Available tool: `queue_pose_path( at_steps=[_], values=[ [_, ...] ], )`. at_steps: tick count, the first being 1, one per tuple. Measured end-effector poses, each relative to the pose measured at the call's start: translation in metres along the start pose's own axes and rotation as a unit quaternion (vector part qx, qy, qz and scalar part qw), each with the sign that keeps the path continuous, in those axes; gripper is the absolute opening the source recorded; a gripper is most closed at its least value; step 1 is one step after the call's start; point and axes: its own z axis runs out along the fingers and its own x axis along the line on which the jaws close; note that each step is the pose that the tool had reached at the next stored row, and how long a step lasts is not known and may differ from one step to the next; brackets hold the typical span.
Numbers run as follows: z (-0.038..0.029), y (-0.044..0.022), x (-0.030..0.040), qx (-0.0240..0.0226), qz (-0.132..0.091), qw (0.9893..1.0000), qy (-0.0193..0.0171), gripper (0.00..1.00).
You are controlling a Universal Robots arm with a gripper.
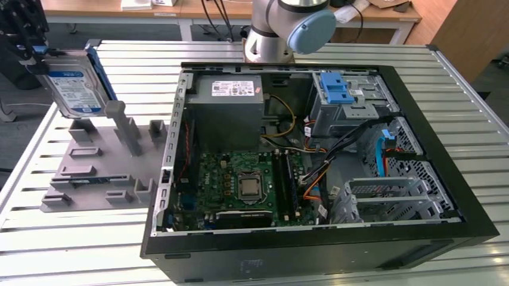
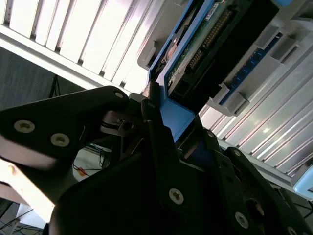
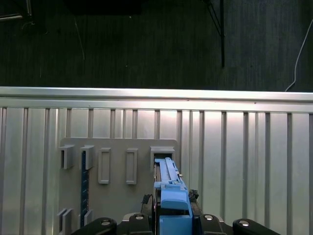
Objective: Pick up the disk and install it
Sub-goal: 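Pick up the disk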
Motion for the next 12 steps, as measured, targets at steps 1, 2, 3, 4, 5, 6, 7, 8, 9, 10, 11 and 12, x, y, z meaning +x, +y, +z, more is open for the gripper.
queue_pose_path(
  at_steps=[1, 2, 3, 4, 5, 6, 7, 8, 9, 10, 11, 12],
  values=[
    [-0.0003, 0.0000, 0.0000, 0.0000, 0.000, 1.0000, 0.0000, 0.36],
    [-0.0006, 0.0000, 0.0000, 0.0000, 0.000, 1.0000, 0.0000, 0.36],
    [-0.0008, 0.0000, 0.0000, 0.0000, 0.000, 1.0000, -0.0001, 0.36],
    [-0.0011, 0.0000, 0.0000, 0.0000, 0.000, 1.0000, -0.0001, 0.36],
    [-0.0013, 0.0000, 0.0000, 0.0000, 0.000, 1.0000, 0.0000, 0.36],
    [-0.0016, 0.0000, 0.0000, 0.0000, 0.000, 1.0000, 0.0000, 0.36],
    [-0.0019, 0.0000, 0.0000, 0.0000, 0.000, 1.0000, 0.0000, 0.36],
    [-0.0021, 0.0000, 0.0000, 0.0000, 0.000, 1.0000, -0.0001, 0.36],
    [-0.0023, 0.0000, 0.0000, 0.0000, 0.000, 1.0000, -0.0001, 0.36],
    [-0.0026, 0.0000, 0.0000, 0.0000, 0.000, 1.0000, 0.0000, 0.36],
    [-0.0029, 0.0000, 0.0000, 0.0000, 0.000, 1.0000, 0.0000, 0.36],
    [-0.0032, 0.0000, 0.0000, 0.0000, 0.000, 1.0000, 0.0000, 0.36]
  ],
)
